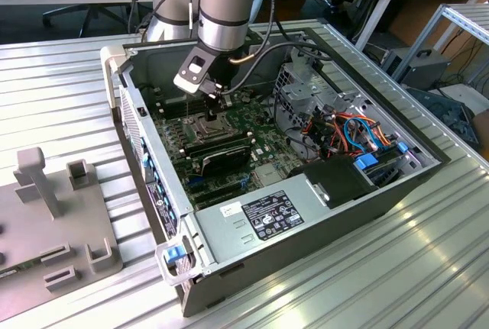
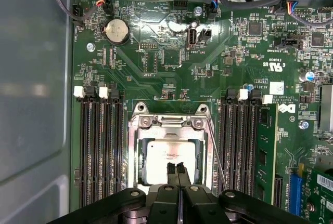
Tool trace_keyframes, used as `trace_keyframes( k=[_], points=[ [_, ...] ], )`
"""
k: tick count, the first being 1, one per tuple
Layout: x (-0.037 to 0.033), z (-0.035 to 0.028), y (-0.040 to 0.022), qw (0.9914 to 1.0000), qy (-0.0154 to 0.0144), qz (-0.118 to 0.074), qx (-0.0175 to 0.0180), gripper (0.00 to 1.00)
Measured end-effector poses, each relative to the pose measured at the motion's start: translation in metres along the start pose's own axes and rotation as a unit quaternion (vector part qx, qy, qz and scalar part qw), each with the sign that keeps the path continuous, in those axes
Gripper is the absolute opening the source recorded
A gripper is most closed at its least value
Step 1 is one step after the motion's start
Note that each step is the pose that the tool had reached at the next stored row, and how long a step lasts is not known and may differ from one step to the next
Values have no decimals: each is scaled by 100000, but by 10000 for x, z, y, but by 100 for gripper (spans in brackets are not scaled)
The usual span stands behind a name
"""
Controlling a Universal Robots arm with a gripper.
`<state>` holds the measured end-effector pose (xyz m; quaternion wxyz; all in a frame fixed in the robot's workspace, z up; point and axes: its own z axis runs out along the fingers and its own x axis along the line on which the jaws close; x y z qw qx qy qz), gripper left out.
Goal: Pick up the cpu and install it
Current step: 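Close the cpu cover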
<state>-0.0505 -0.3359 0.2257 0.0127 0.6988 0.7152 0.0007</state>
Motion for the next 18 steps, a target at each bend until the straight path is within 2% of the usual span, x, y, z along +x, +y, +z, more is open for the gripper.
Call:
trace_keyframes(
  k=[8,18],
  points=[
    [-1,-1,25,100000,-2,-2,2,11],
    [-1,-1,27,100000,-1,0,0,11]
  ],
)
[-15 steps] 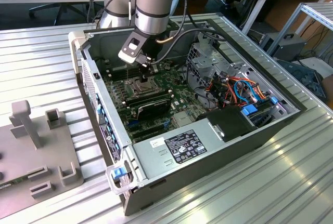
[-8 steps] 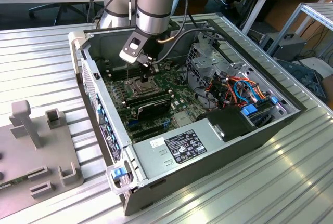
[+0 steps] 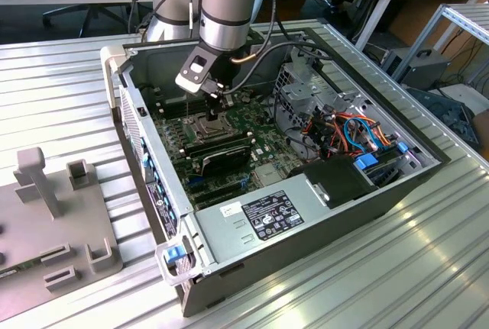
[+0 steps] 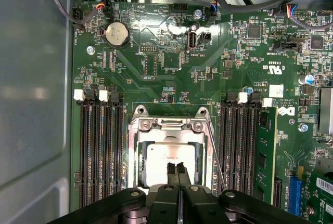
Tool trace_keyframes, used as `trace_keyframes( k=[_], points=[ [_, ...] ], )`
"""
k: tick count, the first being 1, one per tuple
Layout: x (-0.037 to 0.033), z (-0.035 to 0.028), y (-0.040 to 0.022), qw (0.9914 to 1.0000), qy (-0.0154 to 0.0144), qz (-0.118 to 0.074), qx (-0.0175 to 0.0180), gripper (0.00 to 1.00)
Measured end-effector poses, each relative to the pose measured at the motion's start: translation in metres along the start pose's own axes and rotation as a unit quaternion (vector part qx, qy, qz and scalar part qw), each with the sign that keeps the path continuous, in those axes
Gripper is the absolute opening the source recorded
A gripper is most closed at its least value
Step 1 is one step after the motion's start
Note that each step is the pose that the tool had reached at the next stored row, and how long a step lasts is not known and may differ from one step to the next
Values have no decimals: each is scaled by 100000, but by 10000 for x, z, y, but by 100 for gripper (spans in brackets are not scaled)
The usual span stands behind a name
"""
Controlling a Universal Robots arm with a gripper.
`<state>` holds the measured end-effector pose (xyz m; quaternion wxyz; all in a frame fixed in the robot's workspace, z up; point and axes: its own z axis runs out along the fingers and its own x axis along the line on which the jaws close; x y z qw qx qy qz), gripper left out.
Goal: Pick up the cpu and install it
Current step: 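Close the cpu cover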
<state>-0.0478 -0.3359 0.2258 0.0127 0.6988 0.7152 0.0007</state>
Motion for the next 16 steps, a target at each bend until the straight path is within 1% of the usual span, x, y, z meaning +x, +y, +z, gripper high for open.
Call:
trace_keyframes(
  k=[2,8,10,12,15,16],
  points=[
    [1,2,-19,100000,5,-7,-5,11],
    [3,26,-137,100000,-4,-6,2,11],
    [5,46,-179,100000,-8,2,1,11],
    [7,84,-242,100000,-6,-1,1,11],
    [9,115,-298,100000,-9,5,-5,11],
    [9,118,-301,100000,-16,1,-3,11]
  ],
)
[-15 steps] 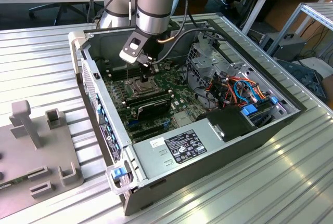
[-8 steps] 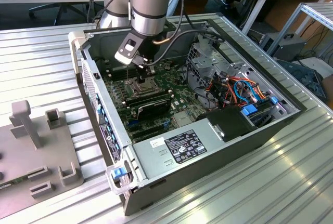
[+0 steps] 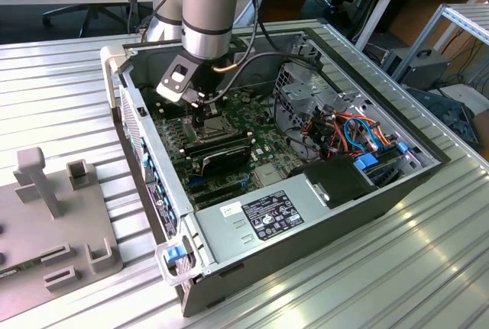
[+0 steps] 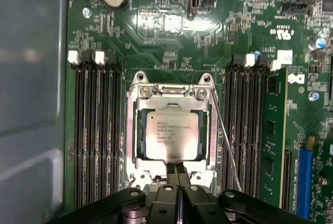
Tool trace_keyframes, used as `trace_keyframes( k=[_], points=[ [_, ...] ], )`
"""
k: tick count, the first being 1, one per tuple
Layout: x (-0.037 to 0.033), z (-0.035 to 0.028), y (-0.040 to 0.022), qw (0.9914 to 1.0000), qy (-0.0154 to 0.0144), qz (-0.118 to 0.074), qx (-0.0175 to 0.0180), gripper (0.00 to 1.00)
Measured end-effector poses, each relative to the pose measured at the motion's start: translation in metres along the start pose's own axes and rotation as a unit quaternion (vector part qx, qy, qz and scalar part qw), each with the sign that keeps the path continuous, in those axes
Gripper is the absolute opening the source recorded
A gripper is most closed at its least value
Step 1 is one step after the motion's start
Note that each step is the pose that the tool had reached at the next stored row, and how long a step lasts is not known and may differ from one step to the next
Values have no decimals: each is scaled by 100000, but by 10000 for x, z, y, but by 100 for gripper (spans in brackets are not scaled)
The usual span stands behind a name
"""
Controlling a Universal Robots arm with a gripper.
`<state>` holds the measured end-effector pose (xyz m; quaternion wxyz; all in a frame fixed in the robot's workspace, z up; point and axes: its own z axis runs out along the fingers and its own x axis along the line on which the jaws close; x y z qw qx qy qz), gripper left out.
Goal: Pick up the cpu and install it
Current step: 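Close the cpu cover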
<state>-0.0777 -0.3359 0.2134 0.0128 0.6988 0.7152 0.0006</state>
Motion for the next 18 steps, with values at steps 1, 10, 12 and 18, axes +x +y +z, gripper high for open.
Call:
trace_keyframes(
  k=[1,10,12,18],
  points=[
    [0,2,-1,100000,-6,-9,9,11],
    [1,33,4,100000,4,0,0,11],
    [0,31,14,100000,-5,1,16,11],
    [-2,31,75,100000,-3,0,75,11]
  ],
)
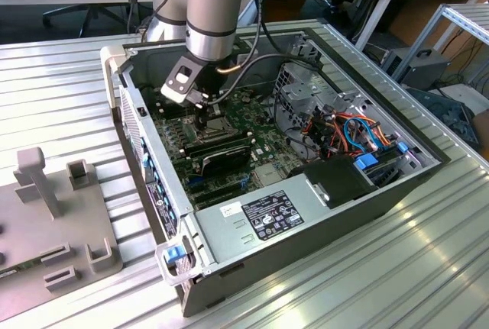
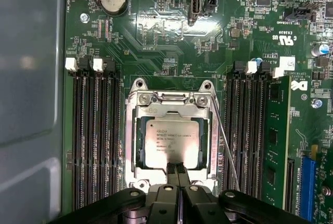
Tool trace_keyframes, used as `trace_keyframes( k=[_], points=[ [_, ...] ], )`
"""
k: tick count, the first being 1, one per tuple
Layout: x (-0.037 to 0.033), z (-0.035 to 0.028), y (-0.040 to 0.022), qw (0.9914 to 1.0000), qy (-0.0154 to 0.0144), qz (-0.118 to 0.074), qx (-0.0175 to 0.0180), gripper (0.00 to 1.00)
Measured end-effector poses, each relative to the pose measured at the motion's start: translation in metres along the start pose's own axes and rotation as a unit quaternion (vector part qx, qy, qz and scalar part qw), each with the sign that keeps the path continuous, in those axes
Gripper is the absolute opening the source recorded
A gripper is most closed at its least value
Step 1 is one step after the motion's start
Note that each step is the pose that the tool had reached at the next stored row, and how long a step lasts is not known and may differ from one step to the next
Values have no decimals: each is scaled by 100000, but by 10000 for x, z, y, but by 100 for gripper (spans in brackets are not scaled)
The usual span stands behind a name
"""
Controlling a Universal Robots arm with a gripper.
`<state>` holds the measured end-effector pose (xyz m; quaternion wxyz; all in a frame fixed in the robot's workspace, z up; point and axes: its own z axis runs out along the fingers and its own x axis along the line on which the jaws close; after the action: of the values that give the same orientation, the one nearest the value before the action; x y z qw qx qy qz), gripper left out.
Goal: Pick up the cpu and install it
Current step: 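Close the cpu cover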
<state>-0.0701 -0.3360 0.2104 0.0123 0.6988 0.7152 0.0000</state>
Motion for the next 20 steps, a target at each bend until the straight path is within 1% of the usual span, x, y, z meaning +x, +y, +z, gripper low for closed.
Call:
trace_keyframes(
  k=[2,3,4,5,6,7,11,14,16,17,18,19,20],
  points=[
    [0,5,0,100000,8,2,-5,11],
    [-2,50,-1,100000,29,-3,-72,11],
    [-1,80,-2,100000,41,4,-154,11],
    [-1,84,-2,100000,34,-1,-156,11],
    [1,33,2,100000,125,5,-231,11],
    [-3,-61,1,100000,50,2,-166,11],
    [-5,-67,71,100000,48,2,-146,11],
    [-7,-65,167,100000,54,-2,-49,11],
    [-8,-87,177,100000,51,0,-11,11],
    [-9,-117,178,100000,51,4,-10,11],
    [-9,-166,179,100000,52,4,-10,11],
    [-10,-189,179,100000,46,2,-7,11],
    [-10,-191,181,100000,58,-6,-16,11]
  ],
)
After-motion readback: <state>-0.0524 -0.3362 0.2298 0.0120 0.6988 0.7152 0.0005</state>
